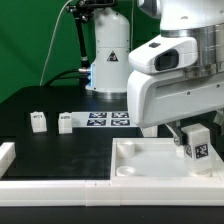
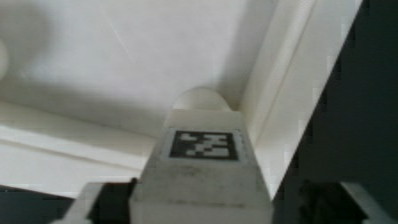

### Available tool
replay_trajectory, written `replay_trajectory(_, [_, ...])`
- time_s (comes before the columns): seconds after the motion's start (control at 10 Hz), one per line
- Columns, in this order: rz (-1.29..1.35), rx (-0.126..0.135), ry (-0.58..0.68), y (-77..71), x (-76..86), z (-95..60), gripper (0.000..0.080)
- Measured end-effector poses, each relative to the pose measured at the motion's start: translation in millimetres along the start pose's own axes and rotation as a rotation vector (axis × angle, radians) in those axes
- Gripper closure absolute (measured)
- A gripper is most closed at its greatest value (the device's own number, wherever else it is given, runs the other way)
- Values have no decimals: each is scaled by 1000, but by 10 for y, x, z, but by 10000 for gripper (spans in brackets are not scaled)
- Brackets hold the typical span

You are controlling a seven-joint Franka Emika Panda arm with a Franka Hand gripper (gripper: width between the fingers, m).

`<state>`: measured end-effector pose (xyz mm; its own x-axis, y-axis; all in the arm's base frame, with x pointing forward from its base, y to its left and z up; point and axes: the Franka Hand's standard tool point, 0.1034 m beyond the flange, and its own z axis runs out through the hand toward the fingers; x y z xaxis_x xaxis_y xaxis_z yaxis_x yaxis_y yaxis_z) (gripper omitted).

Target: Assemble one leg

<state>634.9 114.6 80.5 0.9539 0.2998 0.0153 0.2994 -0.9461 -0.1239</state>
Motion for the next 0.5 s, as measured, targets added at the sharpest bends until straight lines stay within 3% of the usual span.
replay_trajectory(0.1, [0,0,0,1,0,0,409])
replay_trajectory(0.2, [0,0,0,2,0,0,510])
replay_trajectory(0.5, [99,4,1,-4,1,1,510])
